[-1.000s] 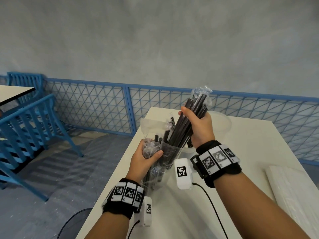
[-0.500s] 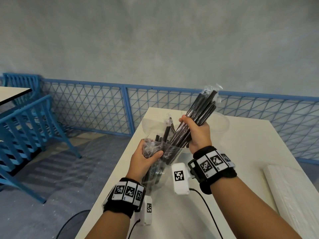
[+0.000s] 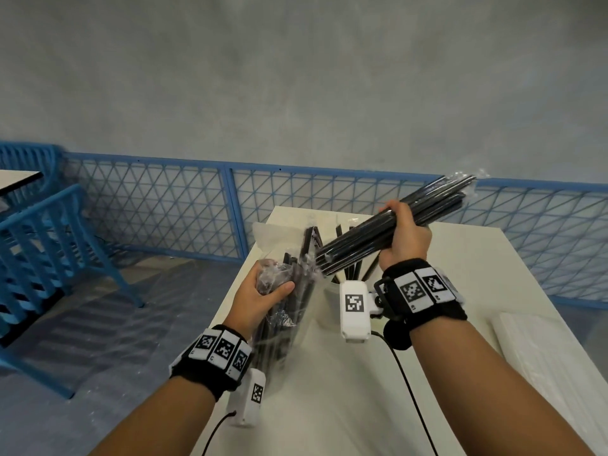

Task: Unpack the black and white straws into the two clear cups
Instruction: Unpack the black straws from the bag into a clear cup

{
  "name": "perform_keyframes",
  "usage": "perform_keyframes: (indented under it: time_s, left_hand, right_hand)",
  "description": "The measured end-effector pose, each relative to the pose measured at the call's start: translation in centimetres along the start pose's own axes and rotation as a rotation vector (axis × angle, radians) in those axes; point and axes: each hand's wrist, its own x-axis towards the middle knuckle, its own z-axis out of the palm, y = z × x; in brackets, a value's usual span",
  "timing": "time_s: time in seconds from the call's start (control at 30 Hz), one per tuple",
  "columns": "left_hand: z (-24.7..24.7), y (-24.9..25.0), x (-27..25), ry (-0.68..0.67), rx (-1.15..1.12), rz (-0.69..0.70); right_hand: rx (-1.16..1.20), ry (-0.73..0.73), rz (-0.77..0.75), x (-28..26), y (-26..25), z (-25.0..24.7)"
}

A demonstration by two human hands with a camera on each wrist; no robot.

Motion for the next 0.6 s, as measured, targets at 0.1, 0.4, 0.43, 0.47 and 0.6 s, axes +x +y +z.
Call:
perform_keyframes:
  time_s: [0.1, 0.4, 0.43, 0.47, 0.6]
  left_hand:
    - [0.1, -0.2, 0.3, 0.034, -0.044, -0.002]
    - [0.6, 0.0, 0.3, 0.141, -0.206, 0.019]
    - [0.7, -0.1, 0.2, 0.146, -0.211, 0.02]
    - [0.9, -0.2, 0.1, 0.149, -0.214, 0.019]
    - [1.1, -0.5, -0.3, 0.159, -0.216, 0.031]
  right_hand:
    - [0.016, 0.103, -0.071, 0.7, -1.0, 0.1]
    - [-0.242, 0.027, -0.267, 0.4, 3.1, -0.7]
    - [-0.293, -0.038, -0.249, 0.3, 4.1, -1.1]
    - [-0.337, -0.102, -0.221, 0.2, 5.0, -1.5]
    - [-0.575, -0.258, -0.15, 1.1, 7.3, -3.4]
